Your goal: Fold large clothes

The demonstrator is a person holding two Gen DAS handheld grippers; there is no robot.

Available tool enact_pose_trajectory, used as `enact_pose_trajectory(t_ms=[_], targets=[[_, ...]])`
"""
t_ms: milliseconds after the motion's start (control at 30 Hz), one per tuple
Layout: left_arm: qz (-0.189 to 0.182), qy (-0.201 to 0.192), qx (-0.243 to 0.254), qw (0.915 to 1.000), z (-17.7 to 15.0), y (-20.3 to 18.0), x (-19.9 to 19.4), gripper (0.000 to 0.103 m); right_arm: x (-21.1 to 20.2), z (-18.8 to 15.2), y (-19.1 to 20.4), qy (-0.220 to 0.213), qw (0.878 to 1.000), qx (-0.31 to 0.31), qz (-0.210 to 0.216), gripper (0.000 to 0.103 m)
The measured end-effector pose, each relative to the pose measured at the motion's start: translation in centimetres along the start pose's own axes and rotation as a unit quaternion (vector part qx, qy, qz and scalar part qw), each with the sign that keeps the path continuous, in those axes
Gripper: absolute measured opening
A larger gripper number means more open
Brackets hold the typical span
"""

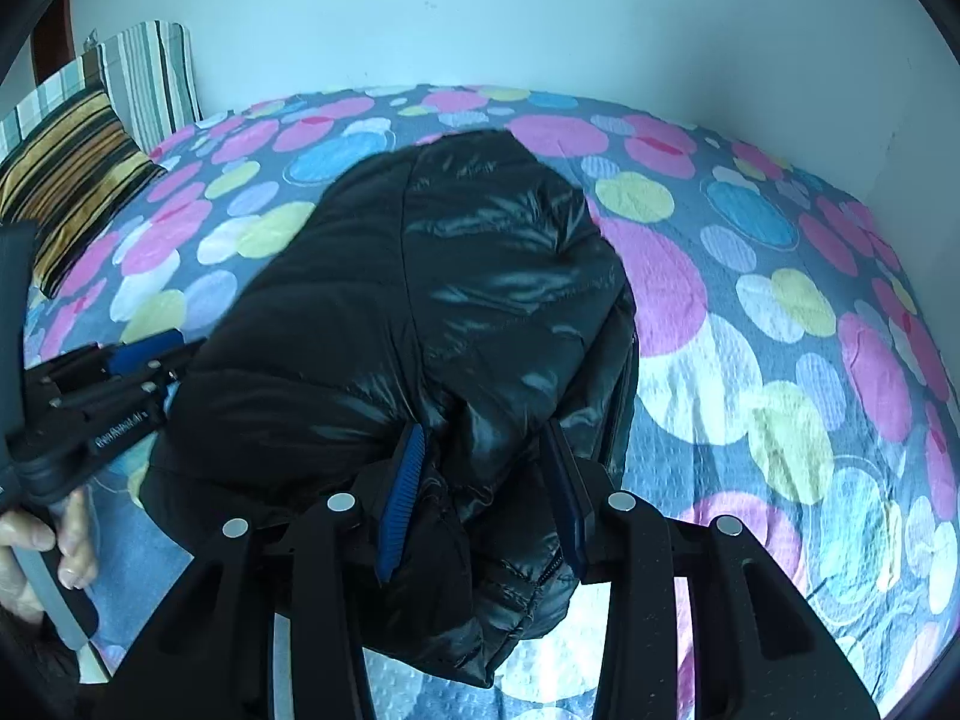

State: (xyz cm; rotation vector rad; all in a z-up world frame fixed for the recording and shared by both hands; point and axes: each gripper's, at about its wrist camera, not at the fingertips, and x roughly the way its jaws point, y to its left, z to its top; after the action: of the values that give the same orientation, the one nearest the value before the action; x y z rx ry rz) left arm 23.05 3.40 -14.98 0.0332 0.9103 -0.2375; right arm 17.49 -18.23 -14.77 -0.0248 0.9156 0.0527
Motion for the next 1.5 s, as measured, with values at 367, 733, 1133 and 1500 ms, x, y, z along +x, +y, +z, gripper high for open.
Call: enact_pose_trajectory(t_ms=[367, 733, 1133, 1500], targets=[[0.007, -0.003, -0.002, 1.0000, -0.7, -0.8, -0.8, 0.029, 2.9, -1.8, -1.2, 0.017, 0.999, 0.028, 0.015, 0.045], [0.032, 0.027, 0.011, 0.9991, -0.8, -0.7, 2.2, 0.023, 3.7, -2.0, -1.4, 0.016, 0.999, 0.039, 0.026, 0.046], [0.038, 0.032, 0.010, 0.9987, -1.2, -1.1, 2.6, 0.010, 4.0, -2.3, -1.3, 0.016, 0.999, 0.040, 0.027, 0.047], [0.041, 0.031, 0.011, 0.9986, -0.9, -0.9, 2.2, 0.013, 3.7, -2.2, -1.6, 0.010, 0.999, 0.043, 0.029, 0.047]])
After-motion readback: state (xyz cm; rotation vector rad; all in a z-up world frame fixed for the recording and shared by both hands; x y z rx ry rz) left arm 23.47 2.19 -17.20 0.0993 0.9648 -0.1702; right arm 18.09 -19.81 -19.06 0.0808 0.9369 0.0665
